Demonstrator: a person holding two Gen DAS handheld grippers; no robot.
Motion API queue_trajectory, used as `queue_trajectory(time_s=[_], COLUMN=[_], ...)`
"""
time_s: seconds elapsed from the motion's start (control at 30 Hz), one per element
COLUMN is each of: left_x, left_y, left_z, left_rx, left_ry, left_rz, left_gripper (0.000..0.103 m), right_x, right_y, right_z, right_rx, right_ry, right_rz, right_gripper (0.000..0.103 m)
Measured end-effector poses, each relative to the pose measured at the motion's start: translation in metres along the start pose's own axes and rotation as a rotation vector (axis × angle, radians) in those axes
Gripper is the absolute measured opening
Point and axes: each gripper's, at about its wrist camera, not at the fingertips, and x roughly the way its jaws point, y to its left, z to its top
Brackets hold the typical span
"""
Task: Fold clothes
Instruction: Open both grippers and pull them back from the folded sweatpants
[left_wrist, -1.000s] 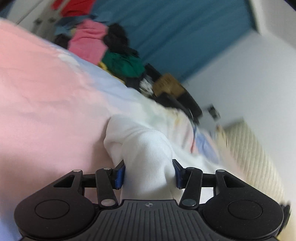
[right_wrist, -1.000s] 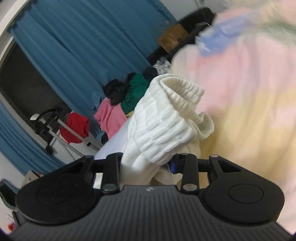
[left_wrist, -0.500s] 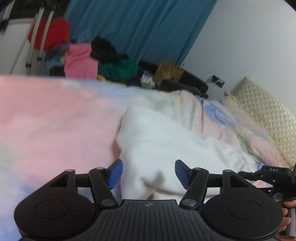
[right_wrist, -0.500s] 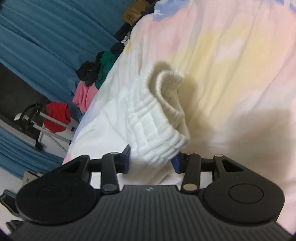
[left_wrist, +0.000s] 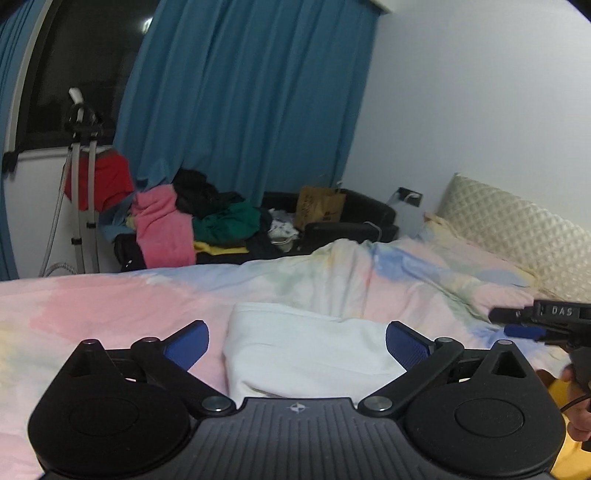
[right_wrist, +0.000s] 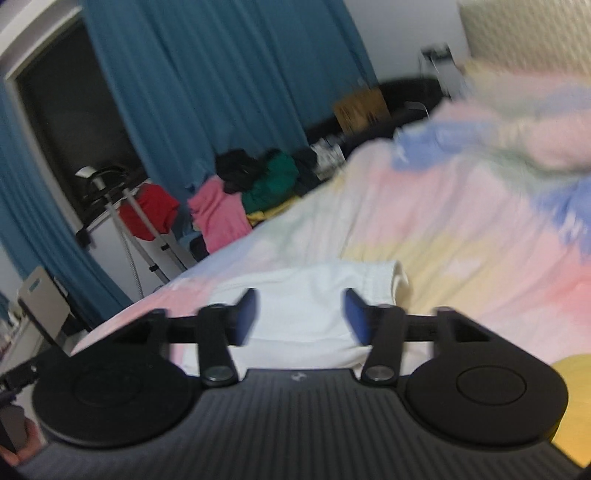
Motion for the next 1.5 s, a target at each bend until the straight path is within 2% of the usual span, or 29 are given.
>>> queue_trajectory(time_s=[0.03, 0.1, 0.23, 0.37, 0.57, 0.77, 1.17, 1.5], left_x=[-0.009, -0.027, -0.059, -0.085, -0.109, -0.112, -0.097, -0.094], left_y=[-0.007, -0.020, -0.040, -0.044, -0.042, -0.041, -0.036, -0.036], left_z=[-0.001, -0.006, -0.018, -0.038, -0.075, -0.098, -0.115, -0.114], left_rx=[0.017, 0.041, 0.059, 0.036, 0.043, 0.071, 0.037, 0.028], left_ry=[-0.005, -0.021, -0.051, -0.073, -0.090, -0.096, -0.057, -0.043], left_rz=[0.010, 0.027, 0.050, 0.075, 0.148, 0.163, 0.157, 0.151], left_gripper=[0.103, 0.103, 0.103, 0.103, 0.103, 0.103, 0.103, 0.103], right_x=[-0.009, -0.026, -0.056, -0.071, -0.076, -0.061, -0.061, -0.058], right_y=[0.008, 0.024, 0.048, 0.056, 0.067, 0.071, 0.070, 0.077], right_z=[0.000, -0.005, -0.029, -0.058, -0.102, -0.129, -0.142, -0.145], right_rx=[-0.027, -0.094, -0.200, -0.201, -0.234, -0.245, -0.249, -0.298], right_ry=[-0.023, -0.075, -0.159, -0.178, -0.202, -0.171, -0.193, -0.180], right_rz=[0.004, 0.021, 0.026, 0.035, 0.005, -0.034, -0.078, -0.100], right_gripper=[0.085, 0.090, 0.090, 0.090, 0.090, 0.090, 0.090, 0.090])
